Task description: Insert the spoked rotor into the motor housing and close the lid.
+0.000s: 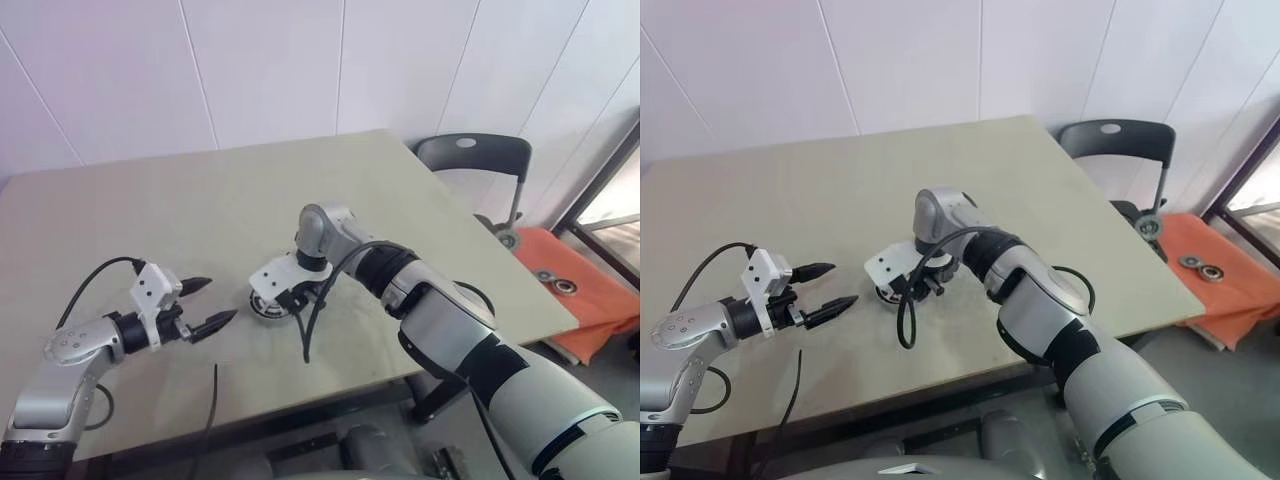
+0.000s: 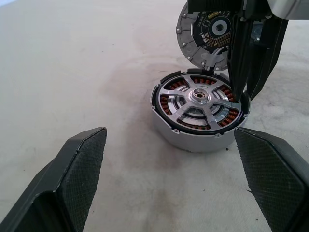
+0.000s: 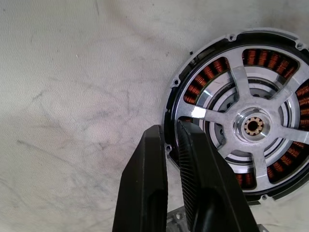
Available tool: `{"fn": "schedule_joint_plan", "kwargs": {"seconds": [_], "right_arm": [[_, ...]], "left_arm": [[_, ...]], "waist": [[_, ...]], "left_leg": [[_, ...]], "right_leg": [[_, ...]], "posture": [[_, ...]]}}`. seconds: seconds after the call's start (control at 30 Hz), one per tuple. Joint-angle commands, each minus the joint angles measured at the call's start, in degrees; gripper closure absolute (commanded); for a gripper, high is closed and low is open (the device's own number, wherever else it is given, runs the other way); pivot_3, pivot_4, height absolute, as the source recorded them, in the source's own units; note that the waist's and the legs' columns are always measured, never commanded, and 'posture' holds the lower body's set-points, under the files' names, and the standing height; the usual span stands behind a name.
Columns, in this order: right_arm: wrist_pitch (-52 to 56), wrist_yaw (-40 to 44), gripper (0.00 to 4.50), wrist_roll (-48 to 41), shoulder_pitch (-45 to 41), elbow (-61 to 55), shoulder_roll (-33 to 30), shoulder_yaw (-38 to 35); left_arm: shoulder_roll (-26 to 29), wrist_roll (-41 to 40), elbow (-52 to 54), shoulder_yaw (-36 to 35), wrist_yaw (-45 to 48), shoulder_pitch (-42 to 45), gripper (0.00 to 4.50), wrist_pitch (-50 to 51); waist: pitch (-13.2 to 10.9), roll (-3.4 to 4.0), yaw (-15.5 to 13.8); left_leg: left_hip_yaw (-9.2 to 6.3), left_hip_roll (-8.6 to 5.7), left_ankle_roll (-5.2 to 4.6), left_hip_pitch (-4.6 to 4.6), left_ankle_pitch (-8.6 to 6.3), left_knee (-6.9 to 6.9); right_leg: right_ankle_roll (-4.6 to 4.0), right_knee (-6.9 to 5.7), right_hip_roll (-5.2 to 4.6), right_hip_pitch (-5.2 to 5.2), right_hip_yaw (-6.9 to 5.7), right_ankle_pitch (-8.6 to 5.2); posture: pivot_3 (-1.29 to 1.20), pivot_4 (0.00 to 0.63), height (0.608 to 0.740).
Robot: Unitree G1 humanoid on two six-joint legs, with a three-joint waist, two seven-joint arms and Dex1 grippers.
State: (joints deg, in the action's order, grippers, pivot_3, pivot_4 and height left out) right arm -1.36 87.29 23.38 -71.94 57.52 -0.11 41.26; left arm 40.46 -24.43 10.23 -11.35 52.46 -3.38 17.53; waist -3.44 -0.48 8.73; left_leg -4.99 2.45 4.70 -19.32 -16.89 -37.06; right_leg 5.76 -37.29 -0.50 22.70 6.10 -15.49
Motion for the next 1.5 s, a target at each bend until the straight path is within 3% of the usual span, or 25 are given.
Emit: {"fn": "schedule_joint_plan", "kwargs": {"seconds": [0.03,0.07,0.27,0.53,0.73,1.07,1.17,1.3,1.5], "right_arm": [[-1.3,-1.5,4.41,0.4,0.3,-1.1,-0.3,-0.9],[-2.5,-1.9,4.41,0.3,0.5,-1.1,-0.4,-1.0],[-1.5,-1.5,2.53,0.5,0.7,-1.1,-0.1,-1.3],[0.5,-0.6,2.53,0.4,0.3,-1.7,0.6,-2.1],[-5.5,5.0,2.53,-4.0,1.1,-9.1,-3.0,-4.1],[-6.3,4.9,2.53,-3.8,2.2,-11.1,-5.2,-2.9],[-6.2,1.8,2.53,-4.4,1.2,-10.5,-4.9,-4.8],[-15.8,-12.9,2.53,-2.3,0.0,-10.8,-7.2,-7.3],[-12.6,-11.9,2.53,-7.5,3.7,-17.4,-10.6,-11.9]], "left_arm": [[0.6,-0.7,1.1,-0.8,0.3,1.5,0.0,0.0],[0.6,-0.7,1.1,-0.8,0.3,1.5,0.0,0.0],[0.4,-0.8,1.5,-1.0,0.4,1.0,0.0,0.4],[0.4,-1.0,1.7,-1.2,0.5,0.5,0.0,0.4],[0.7,-1.0,1.3,-1.2,0.8,1.0,0.0,0.6],[0.8,-0.5,-0.1,-0.5,1.7,3.4,0.0,0.8],[0.8,-0.5,-0.4,-0.4,1.9,3.7,0.0,0.7],[0.7,-0.7,0.2,-0.8,1.8,3.3,0.0,0.7],[1.0,-1.2,0.3,-1.9,2.3,2.1,0.0,0.5]], "waist": [[0.0,0.0,0.0],[0.0,0.0,0.0],[0.0,-0.01,0.3],[0.0,0.0,0.2],[0.0,0.02,-0.1],[0.0,-0.05,-0.1],[0.0,-0.06,0.0],[0.0,-0.07,0.0],[0.0,-0.14,-0.2]], "left_leg": [[0.0,0.0,0.0,0.0,0.0,0.0],[0.0,0.0,0.0,0.0,0.0,0.0],[0.0,0.01,0.0,0.03,0.0,0.04],[-0.04,0.0,0.0,0.15,0.0,0.02],[-0.04,0.0,0.0,-0.11,0.0,0.06],[-0.04,-0.06,0.01,-0.14,-0.01,0.36],[-0.03,-0.06,0.01,-0.13,-0.01,0.36],[-0.03,-0.06,0.01,-0.14,-0.01,0.36],[-0.02,-0.07,0.01,-0.15,-0.01,0.49]], "right_leg": [[0.0,0.0,0.0,0.0,0.0,0.0],[0.0,0.0,0.0,0.0,0.0,0.0],[0.0,0.01,0.01,0.01,0.0,0.0],[-0.07,-0.05,0.04,-0.03,0.01,0.01],[0.11,0.04,0.02,0.15,0.0,0.1],[0.07,0.2,-0.06,0.22,-0.01,0.18],[0.07,0.19,-0.05,0.22,-0.01,0.17],[0.07,0.19,-0.06,0.24,-0.01,0.17],[0.06,0.28,-0.08,0.25,0.0,0.18]], "posture": [[0.0,0.0,0.74],[0.0,0.0,0.74],[0.0,0.0,0.74],[0.0,0.0,0.74],[0.0,0.0,0.74],[0.0,0.0,0.74],[0.0,0.0,0.74],[0.0,0.0,0.74],[0.0,0.0,0.74]]}}
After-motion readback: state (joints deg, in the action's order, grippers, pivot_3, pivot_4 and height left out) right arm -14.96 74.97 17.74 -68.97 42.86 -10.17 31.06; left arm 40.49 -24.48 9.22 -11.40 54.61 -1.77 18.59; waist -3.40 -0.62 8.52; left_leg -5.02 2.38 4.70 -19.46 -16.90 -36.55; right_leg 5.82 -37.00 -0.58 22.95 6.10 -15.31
